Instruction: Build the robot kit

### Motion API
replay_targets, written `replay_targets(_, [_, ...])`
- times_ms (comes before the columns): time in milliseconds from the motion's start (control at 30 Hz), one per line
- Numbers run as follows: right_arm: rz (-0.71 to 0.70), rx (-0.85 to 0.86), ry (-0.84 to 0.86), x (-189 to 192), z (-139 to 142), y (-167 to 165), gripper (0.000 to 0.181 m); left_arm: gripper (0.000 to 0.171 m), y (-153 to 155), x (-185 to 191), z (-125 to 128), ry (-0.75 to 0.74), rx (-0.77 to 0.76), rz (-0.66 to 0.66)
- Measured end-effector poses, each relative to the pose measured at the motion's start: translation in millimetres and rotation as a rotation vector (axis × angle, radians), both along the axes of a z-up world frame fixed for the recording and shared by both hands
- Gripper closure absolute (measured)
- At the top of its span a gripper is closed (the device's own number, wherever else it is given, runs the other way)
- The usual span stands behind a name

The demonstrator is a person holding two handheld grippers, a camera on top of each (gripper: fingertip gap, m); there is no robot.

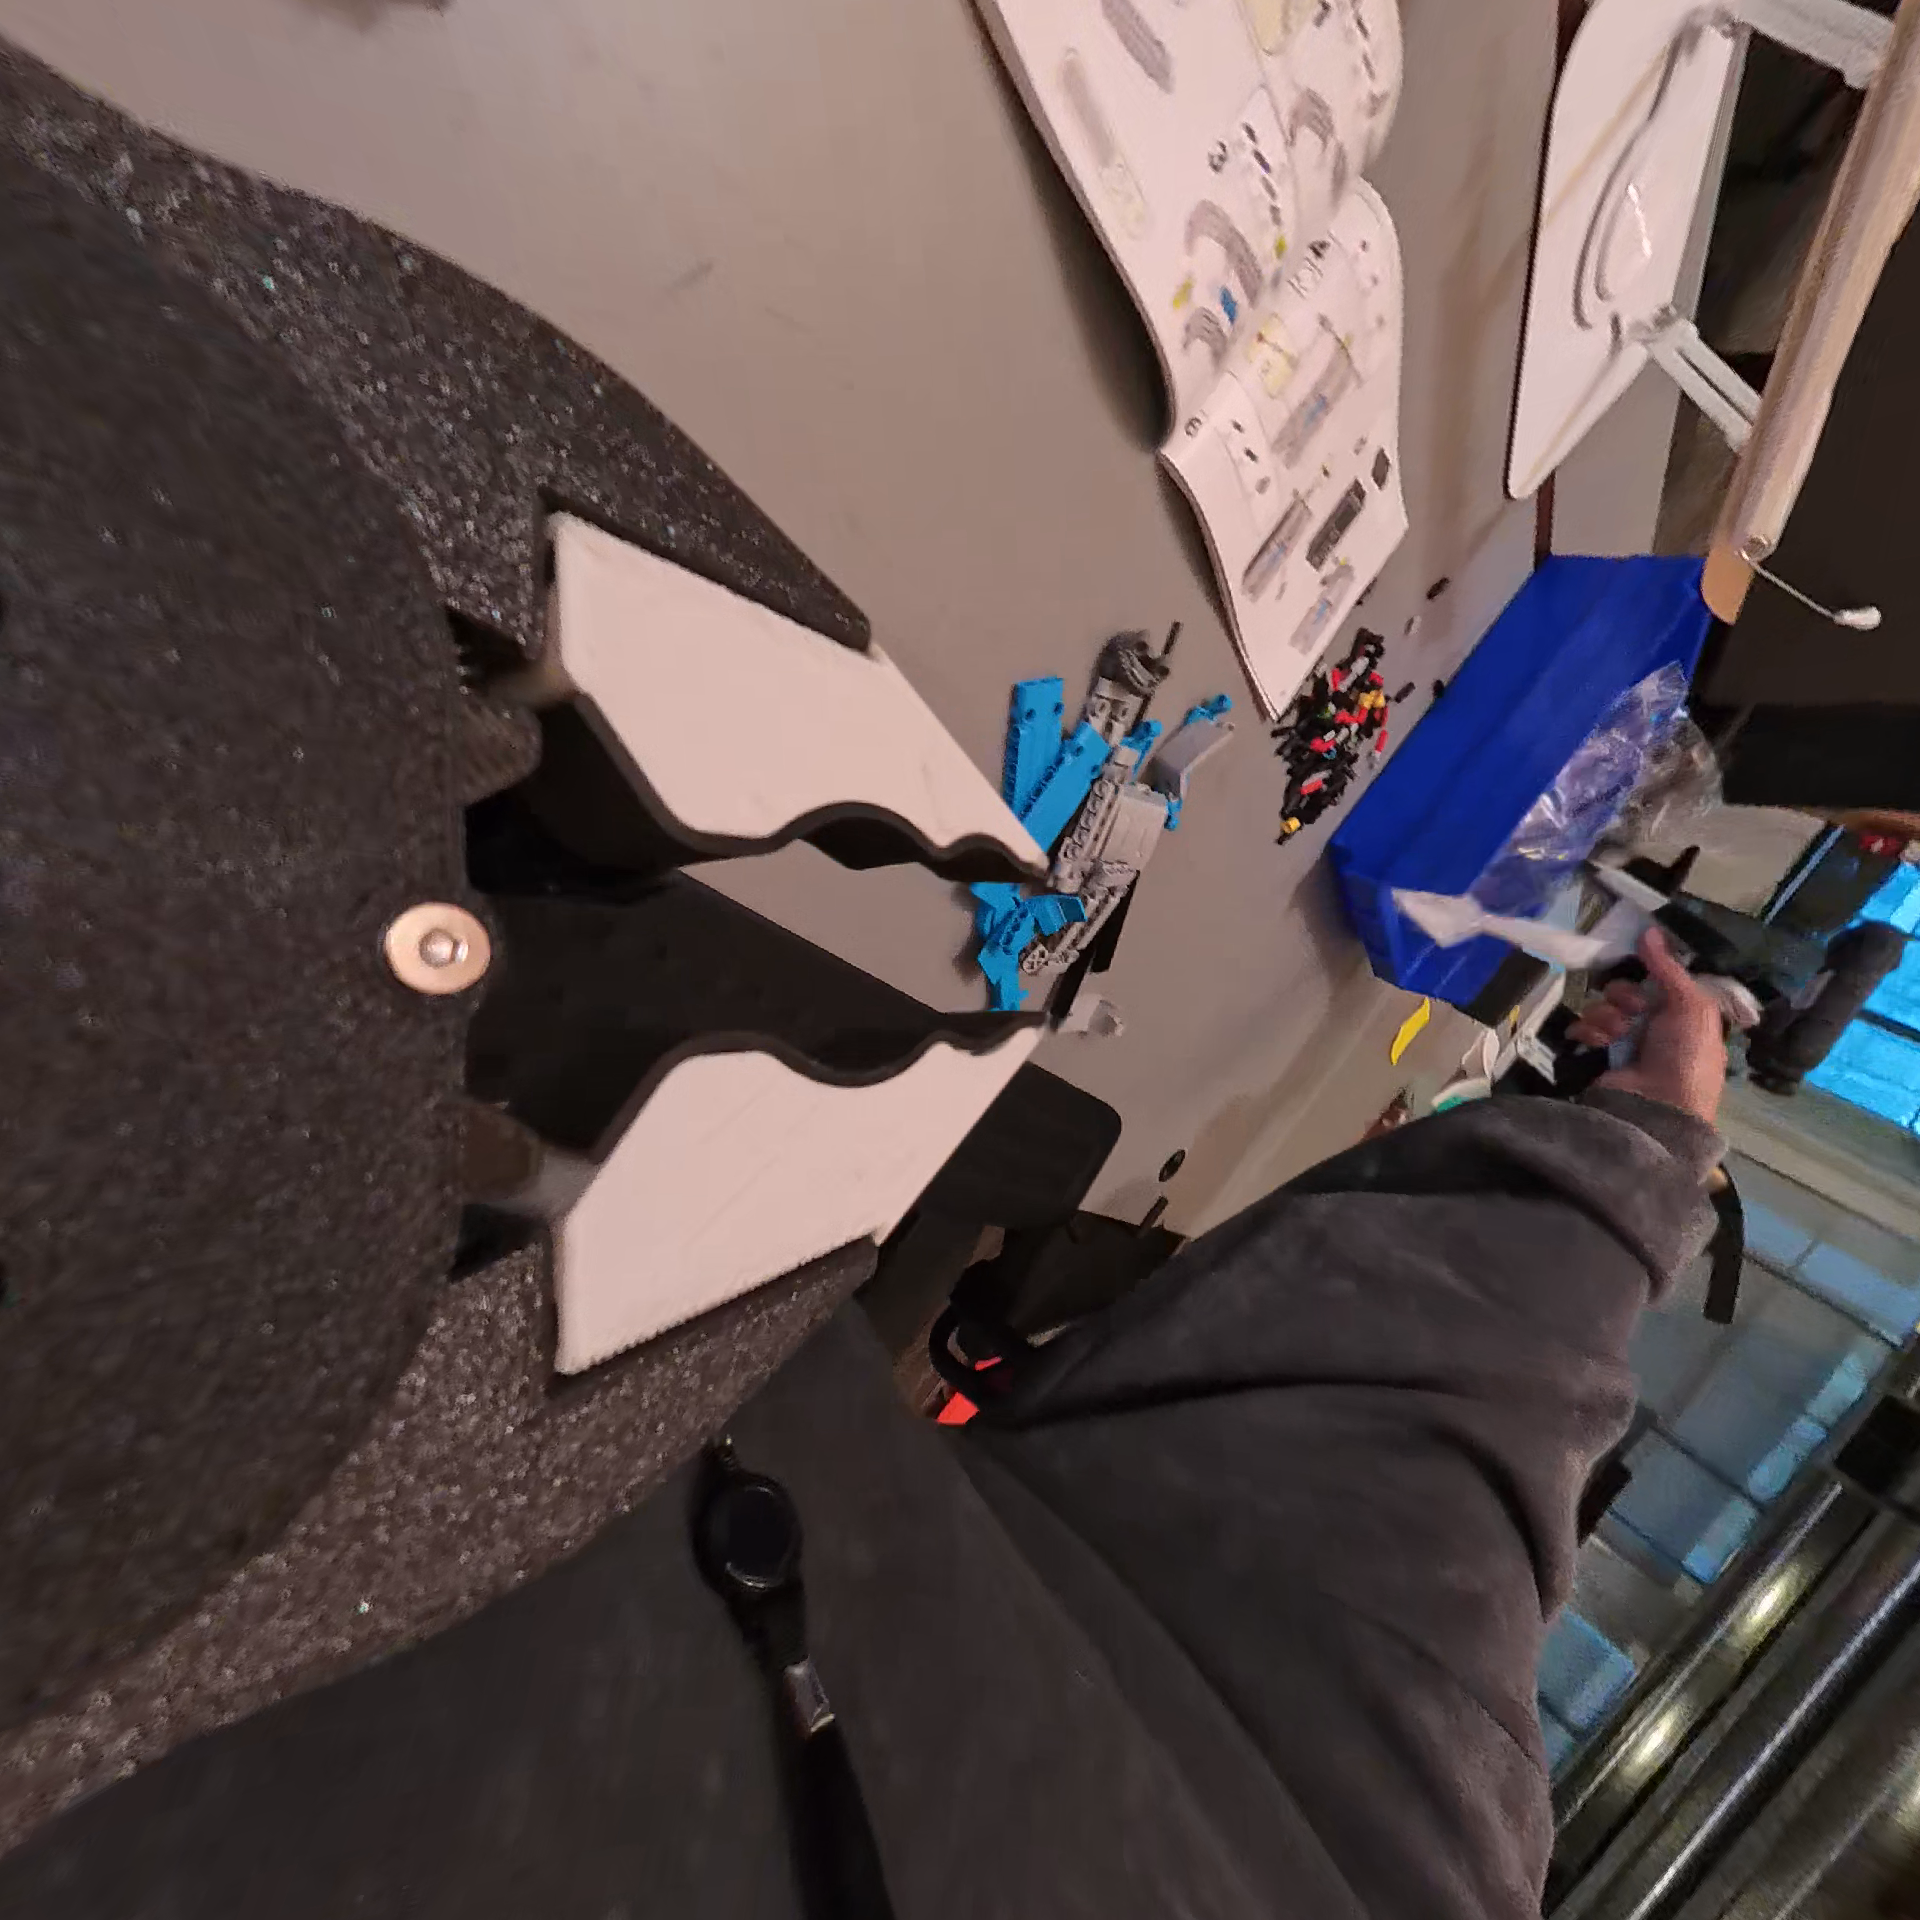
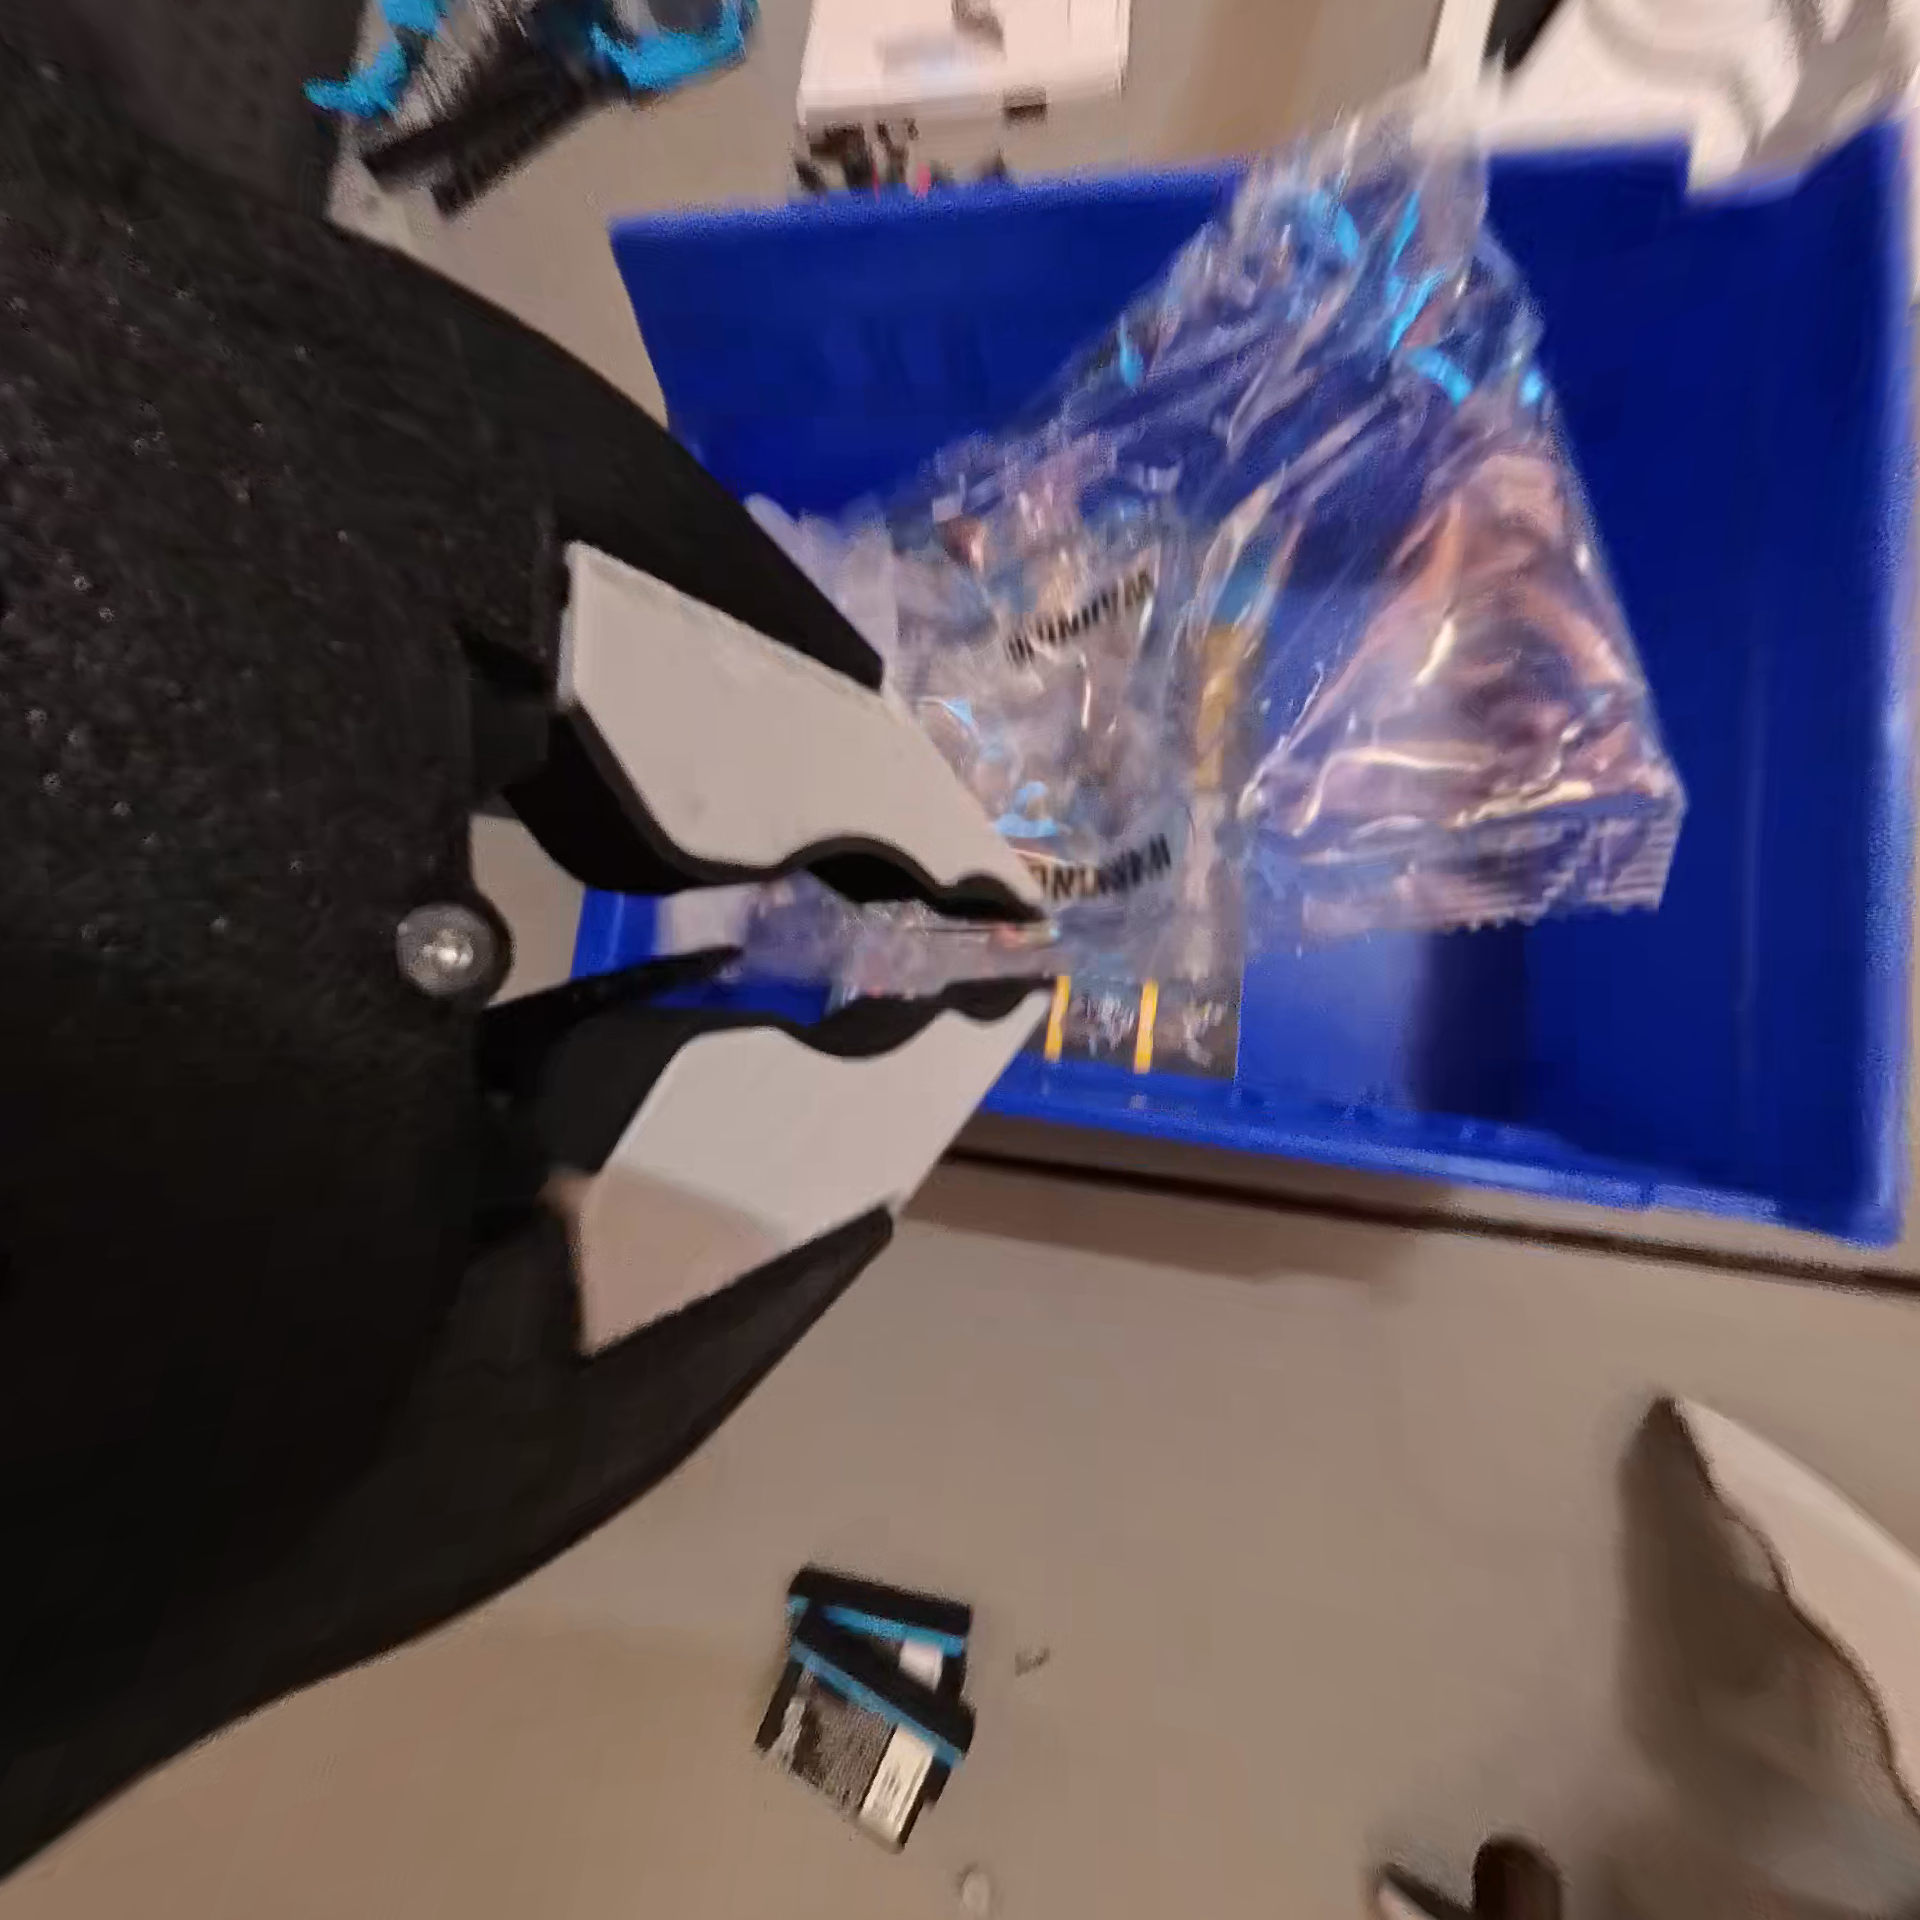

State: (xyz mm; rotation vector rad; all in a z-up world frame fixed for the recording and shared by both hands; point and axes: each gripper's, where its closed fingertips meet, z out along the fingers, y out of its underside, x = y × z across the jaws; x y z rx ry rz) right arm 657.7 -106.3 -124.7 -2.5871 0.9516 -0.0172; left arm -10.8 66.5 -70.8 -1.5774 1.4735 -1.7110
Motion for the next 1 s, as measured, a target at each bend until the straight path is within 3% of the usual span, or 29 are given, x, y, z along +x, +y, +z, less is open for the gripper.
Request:
replay_targets(67, [-0.02,0.005,-0.061,9,5,-5,0.14,0.148,7,-4,-4,0.023,0.021,0.038])
replay_targets(100, [-0.024,0.042,-0.117,10,19,-7,0.139,0.148,11,-6,-6,0.041,0.041,0.064])
replay_targets(200, [-0.057,0.088,-0.428,1,90,-34,0.121,0.146,22,-10,-21,0.113,0.133,0.147])
replay_targets(267, [-0.008,0.226,-0.558,-55,133,-35,0.123,0.146,22,-11,-32,0.154,0.192,0.178])
replay_targets(333, [0.157,0.448,-0.502,-159,143,-11,0.124,0.142,18,-10,-45,0.196,0.221,0.202])
replay_targets(400, [0.356,0.613,-0.261,-288,113,12,0.11,0.138,12,-7,-56,0.232,0.238,0.224])
replay_targets(433, [0.469,0.615,-0.154,-348,87,15,0.109,0.134,7,-4,-60,0.243,0.245,0.227])
replay_targets(533, [0.718,0.463,-0.149,-454,6,0,0.11,0.126,-20,6,-70,0.273,0.264,0.104])
replay_targets(600, [0.765,0.351,-0.202,-471,-30,-15,0.117,0.121,-31,17,-82,0.32,0.285,0.004])
replay_targets(700, [0.688,0.232,-0.183,-458,-61,-28,0.123,0.119,-35,42,-109,0.409,0.356,-0.105])
replay_targets(800, [0.626,0.221,-0.108,-455,-82,-25,0.124,0.118,-26,77,-137,0.493,0.475,-0.143])
replay_targets(933, [0.594,0.422,-0.131,-485,-55,29,0.113,0.097,-26,109,-149,0.498,0.571,-0.173])
replay_targets(1000, [0.555,0.412,-0.156,-497,-59,55,0.088,0.094,-28,122,-146,0.43,0.614,-0.178])
